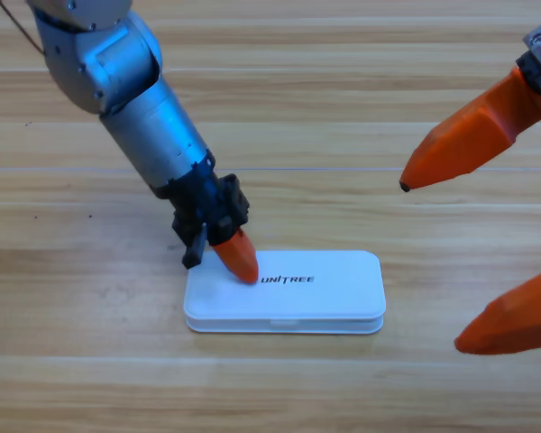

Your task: Clean up eraser and pencils

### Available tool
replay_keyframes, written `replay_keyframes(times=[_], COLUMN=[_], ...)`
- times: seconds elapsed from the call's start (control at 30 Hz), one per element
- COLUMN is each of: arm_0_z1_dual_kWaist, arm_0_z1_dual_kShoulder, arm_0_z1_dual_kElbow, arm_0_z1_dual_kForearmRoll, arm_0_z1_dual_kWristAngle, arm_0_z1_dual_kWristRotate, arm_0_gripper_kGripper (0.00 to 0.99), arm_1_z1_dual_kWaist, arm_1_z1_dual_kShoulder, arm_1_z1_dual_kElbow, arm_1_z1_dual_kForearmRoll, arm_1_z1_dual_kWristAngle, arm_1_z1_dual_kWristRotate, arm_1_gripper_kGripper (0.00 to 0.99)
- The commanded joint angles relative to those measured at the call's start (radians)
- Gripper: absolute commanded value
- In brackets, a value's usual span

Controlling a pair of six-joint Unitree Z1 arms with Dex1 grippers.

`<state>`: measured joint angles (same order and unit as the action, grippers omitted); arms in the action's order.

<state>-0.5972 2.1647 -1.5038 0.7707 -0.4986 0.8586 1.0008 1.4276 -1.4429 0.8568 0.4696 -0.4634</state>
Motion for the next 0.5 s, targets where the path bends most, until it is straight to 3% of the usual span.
replay_keyframes(times=[0.03, 0.5], arm_0_z1_dual_kWaist=[-0.041, -0.059], arm_0_z1_dual_kShoulder=[0.027, 0.05], arm_0_z1_dual_kElbow=[0.045, 0.074], arm_0_z1_dual_kForearmRoll=[-0.027, -0.077], arm_0_z1_dual_kWristAngle=[0.025, 0.078], arm_0_z1_dual_kWristRotate=[0.008, -0.004], arm_0_gripper_kGripper=[0.0, 0.0], arm_1_z1_dual_kWaist=[0.027, 0.027], arm_1_z1_dual_kShoulder=[0.042, 0.042], arm_1_z1_dual_kElbow=[0.018, 0.018], arm_1_z1_dual_kForearmRoll=[-0.028, -0.028], arm_1_z1_dual_kWristAngle=[0.009, 0.009], arm_1_z1_dual_kWristRotate=[0.014, 0.015], arm_1_gripper_kGripper=[0.988, 0.988])
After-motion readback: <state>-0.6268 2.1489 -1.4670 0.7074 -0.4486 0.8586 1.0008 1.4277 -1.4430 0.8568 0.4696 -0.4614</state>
